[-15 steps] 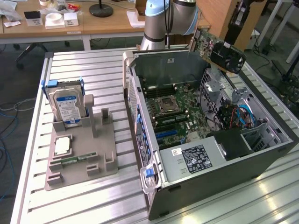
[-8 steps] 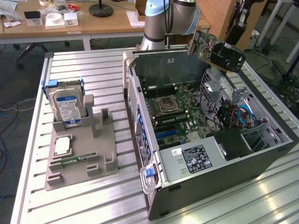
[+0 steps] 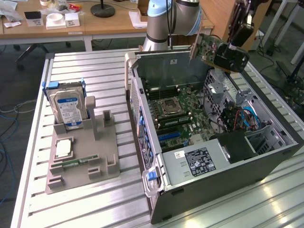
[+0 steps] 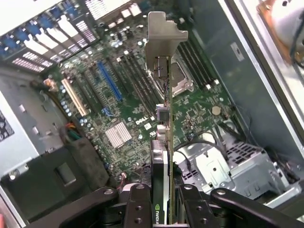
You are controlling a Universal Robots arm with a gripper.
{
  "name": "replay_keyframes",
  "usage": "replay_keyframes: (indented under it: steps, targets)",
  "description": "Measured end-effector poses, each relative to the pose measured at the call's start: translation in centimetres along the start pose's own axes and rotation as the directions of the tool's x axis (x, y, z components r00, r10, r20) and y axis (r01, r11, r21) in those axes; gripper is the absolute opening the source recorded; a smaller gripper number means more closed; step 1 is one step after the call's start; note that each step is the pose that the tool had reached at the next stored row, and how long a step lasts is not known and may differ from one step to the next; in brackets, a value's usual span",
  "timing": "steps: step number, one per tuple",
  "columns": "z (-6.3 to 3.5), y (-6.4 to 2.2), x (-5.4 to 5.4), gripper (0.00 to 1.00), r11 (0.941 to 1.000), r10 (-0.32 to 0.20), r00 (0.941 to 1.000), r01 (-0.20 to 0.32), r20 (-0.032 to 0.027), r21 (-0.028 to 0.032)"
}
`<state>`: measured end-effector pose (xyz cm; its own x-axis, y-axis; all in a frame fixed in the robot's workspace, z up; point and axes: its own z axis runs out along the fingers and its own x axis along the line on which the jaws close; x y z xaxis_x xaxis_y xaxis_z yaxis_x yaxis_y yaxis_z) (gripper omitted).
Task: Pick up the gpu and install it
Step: 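Insert the gpu into the slot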
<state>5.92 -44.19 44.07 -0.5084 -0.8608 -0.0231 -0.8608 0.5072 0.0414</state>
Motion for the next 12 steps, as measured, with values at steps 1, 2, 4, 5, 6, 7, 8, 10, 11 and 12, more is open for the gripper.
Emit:
replay_keyframes:
  steps: [1, 2, 4, 5, 6, 7, 8, 10, 11, 12]
  targets:
    - [0.01, 0.00, 0.00, 0.27, 0.9998, -0.019, 0.9998, 0.019, -0.0007, -0.0005]
    - [0.01, 0.00, 0.00, 0.27, 0.9993, -0.037, 0.9993, 0.037, -0.0015, -0.0009]
    - [0.03, 0.00, 0.00, 0.27, 0.9973, -0.073, 0.9973, 0.073, -0.0029, -0.0018]
    - [0.03, 0.00, 0.00, 0.27, 0.9959, -0.091, 0.9959, 0.091, -0.0037, -0.0022]
    - [0.03, 0.00, 0.00, 0.27, 0.9941, -0.109, 0.9941, 0.109, -0.0044, -0.0027]
    - [0.04, 0.00, 0.00, 0.27, 0.9918, -0.127, 0.9918, 0.127, -0.0051, -0.0032]
    - [0.04, 0.00, 0.00, 0.27, 0.9893, -0.146, 0.9893, 0.146, -0.0058, -0.0038]
    - [0.05, 0.00, 0.00, 0.27, 0.9836, -0.180, 0.9836, 0.180, -0.0071, -0.0048]
    - [0.05, 0.00, 0.00, 0.27, 0.9807, -0.196, 0.9807, 0.195, -0.0077, -0.0053]
    - [0.05, 0.00, 0.00, 0.27, 0.9787, -0.205, 0.9787, 0.205, -0.0083, -0.0055]
